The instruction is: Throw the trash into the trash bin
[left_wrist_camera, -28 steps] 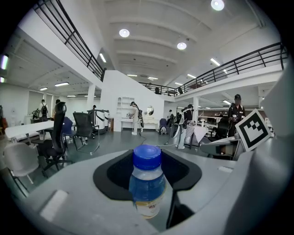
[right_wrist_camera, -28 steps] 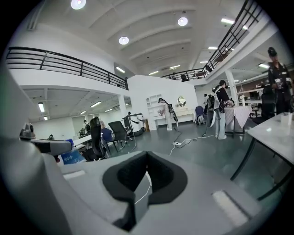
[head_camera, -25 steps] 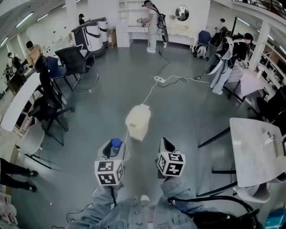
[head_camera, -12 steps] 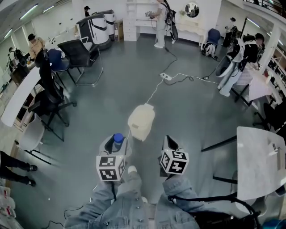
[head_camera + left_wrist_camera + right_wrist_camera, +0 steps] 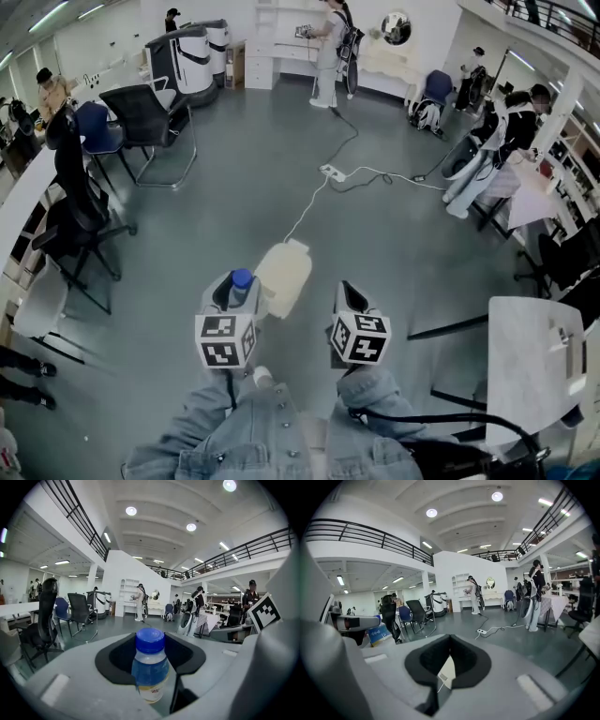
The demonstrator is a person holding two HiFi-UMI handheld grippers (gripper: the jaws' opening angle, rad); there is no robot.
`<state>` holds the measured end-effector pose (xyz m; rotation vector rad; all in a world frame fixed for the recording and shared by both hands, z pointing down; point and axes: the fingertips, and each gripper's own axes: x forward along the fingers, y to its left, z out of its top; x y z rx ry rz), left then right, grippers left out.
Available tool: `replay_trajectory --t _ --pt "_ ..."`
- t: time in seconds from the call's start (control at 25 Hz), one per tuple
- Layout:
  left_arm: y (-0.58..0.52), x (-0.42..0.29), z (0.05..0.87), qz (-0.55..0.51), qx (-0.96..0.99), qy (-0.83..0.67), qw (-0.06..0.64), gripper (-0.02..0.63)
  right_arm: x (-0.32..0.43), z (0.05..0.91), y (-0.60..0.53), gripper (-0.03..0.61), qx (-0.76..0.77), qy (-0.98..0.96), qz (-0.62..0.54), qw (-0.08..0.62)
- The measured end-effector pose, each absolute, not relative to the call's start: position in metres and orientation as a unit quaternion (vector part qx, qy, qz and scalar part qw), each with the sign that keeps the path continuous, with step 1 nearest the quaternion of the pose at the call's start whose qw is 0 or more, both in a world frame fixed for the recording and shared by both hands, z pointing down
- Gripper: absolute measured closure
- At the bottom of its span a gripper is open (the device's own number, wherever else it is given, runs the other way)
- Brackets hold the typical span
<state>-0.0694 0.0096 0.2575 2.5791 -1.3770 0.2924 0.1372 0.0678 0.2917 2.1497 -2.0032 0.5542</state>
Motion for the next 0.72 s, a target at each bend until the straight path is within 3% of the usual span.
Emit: replay_trajectory --t 0.32,0.72 --pt "-0.107 -0.067 0.268 0.086 0.875 -0.463 0.111 0.417 0.132 0.292 -0.045 0.575 0.717 -0.672 0.161 0.097" --pt "-0.175 -0.058 0.307 0.121 0.867 -0.465 0.133 0.417 0.163 0.341 -0.113 0.575 0.722 -0.65 0.214 0.104"
